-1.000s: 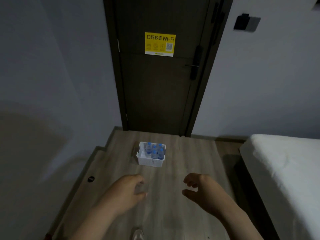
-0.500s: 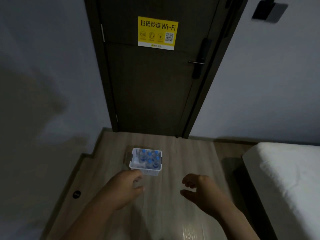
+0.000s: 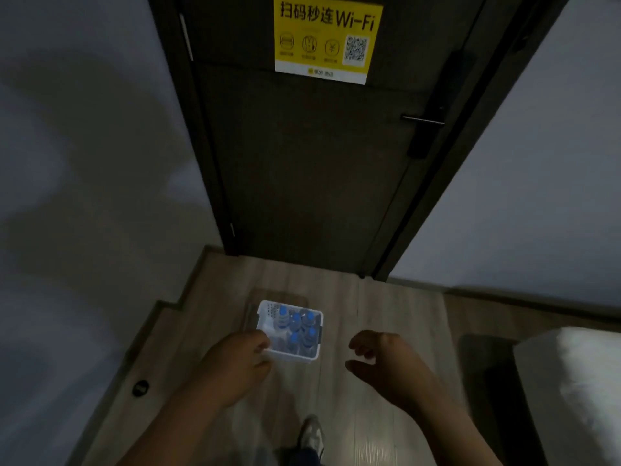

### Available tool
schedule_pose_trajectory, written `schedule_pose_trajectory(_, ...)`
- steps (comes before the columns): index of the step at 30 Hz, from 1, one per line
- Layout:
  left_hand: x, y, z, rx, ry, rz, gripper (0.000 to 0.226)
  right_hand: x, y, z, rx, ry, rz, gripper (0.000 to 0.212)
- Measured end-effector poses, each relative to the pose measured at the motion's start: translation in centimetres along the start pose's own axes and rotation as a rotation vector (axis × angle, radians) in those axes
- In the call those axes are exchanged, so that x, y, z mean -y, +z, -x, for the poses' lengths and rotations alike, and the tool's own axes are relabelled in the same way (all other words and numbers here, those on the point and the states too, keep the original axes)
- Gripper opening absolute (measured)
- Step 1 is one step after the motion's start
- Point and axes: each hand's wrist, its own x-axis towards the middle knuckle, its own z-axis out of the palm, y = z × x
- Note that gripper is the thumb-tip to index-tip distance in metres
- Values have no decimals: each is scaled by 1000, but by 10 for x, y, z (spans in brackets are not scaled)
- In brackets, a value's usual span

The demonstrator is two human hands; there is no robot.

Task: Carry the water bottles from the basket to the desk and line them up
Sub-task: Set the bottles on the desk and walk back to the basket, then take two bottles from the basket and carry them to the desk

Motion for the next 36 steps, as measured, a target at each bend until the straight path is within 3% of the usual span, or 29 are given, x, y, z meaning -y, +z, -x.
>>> schedule_pose_trajectory(9,13,23,-102,46,-89,-10,19,-40,-1,-109,10,50,-56,46)
schedule_pose_trajectory(14,50,48,-166,73,-79,-17,8,-63,35,-172,20,102,-71,47)
schedule_pose_trajectory(21,140,130,-258,95,-89,-80,26,-107,128,-267,-4,144,-71,47)
schedule_pose_trajectory(29,244,243,-346,123,-103,-42,13,-169,257,-376,35,149,-89,48)
schedule_pose_trajectory(36,313,332,-416,123,-28,-50,27,-229,359,-460,-54,86,-99,50)
